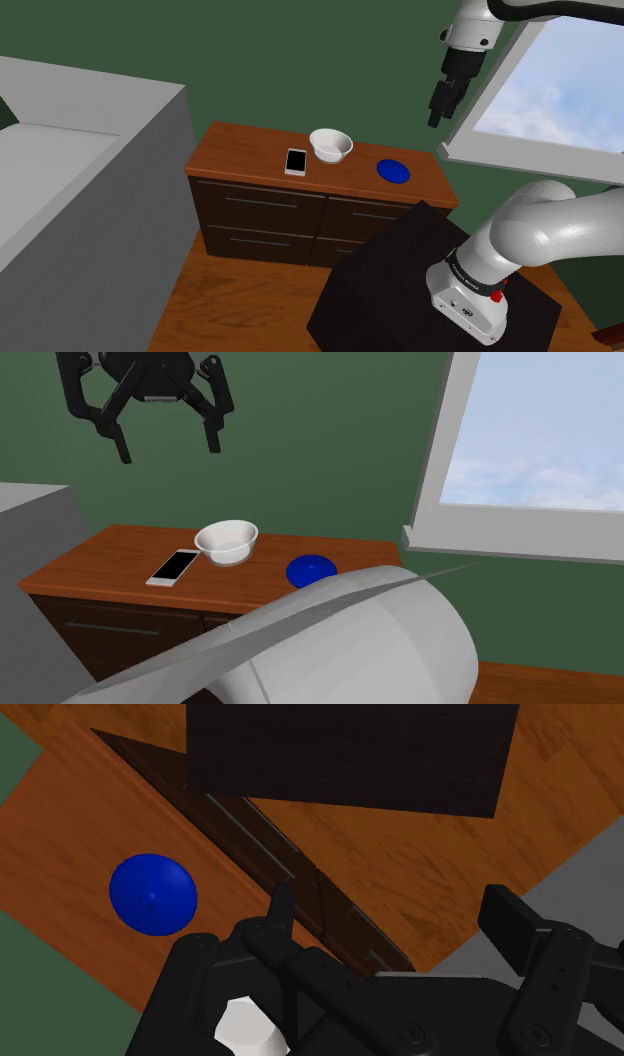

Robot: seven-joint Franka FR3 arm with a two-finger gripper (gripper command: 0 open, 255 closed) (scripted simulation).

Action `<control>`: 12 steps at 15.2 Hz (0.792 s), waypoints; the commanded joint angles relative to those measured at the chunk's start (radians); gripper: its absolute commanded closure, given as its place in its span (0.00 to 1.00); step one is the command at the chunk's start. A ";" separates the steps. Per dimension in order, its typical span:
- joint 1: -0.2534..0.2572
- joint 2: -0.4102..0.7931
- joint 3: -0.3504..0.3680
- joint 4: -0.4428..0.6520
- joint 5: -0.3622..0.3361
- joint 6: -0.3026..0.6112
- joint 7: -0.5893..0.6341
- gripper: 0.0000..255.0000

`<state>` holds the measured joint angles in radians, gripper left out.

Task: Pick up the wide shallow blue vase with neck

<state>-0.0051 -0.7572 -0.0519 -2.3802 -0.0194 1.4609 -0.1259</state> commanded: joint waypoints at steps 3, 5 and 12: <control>-0.011 0.012 -0.031 -0.041 -0.023 0.063 -0.033 0.00; -0.023 0.032 -0.063 -0.076 -0.045 0.127 -0.065 0.00; -0.061 0.154 -0.180 -0.156 -0.109 0.366 -0.177 0.00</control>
<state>-0.0589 -0.6184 -0.2130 -2.5226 -0.1173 1.7899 -0.2829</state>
